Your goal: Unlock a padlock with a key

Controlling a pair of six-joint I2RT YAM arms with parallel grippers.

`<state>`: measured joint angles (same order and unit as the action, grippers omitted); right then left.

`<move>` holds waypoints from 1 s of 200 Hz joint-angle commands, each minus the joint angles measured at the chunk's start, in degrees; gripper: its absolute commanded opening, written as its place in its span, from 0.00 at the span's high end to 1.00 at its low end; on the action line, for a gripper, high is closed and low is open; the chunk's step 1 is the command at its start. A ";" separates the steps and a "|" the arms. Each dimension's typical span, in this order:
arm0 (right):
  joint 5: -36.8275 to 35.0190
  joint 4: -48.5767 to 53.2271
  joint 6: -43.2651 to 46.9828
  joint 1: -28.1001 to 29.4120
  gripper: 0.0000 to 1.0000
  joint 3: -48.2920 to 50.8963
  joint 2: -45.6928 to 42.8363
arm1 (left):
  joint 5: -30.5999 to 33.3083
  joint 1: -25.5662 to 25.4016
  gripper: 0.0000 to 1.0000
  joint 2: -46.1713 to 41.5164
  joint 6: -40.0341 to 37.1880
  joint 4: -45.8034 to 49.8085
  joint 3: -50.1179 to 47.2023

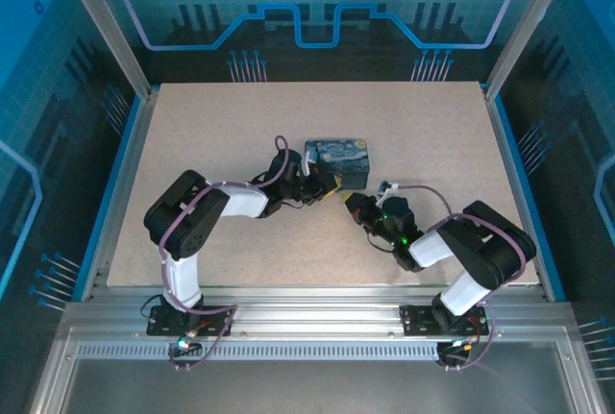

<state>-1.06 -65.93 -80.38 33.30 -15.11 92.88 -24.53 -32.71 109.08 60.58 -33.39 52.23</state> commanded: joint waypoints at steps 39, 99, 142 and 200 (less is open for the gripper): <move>-7.36 -15.54 -11.24 4.03 1.00 -0.97 10.61 | -2.44 0.13 1.00 0.87 2.04 -6.55 -0.98; -9.81 -15.54 -10.90 4.71 1.00 -0.79 9.02 | -2.89 0.36 1.00 0.87 4.03 -10.11 -1.97; -11.24 -15.54 -10.94 4.69 1.00 2.36 6.83 | -2.83 1.33 1.00 0.79 4.35 -10.71 -2.45; -12.21 -15.53 -10.50 4.83 1.00 3.15 5.44 | -2.88 1.60 1.00 1.05 4.98 -11.59 -2.21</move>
<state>-10.94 -79.59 -91.09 37.56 -12.25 99.33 -25.85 -31.68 109.84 64.62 -41.25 50.09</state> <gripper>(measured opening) 0.057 0.105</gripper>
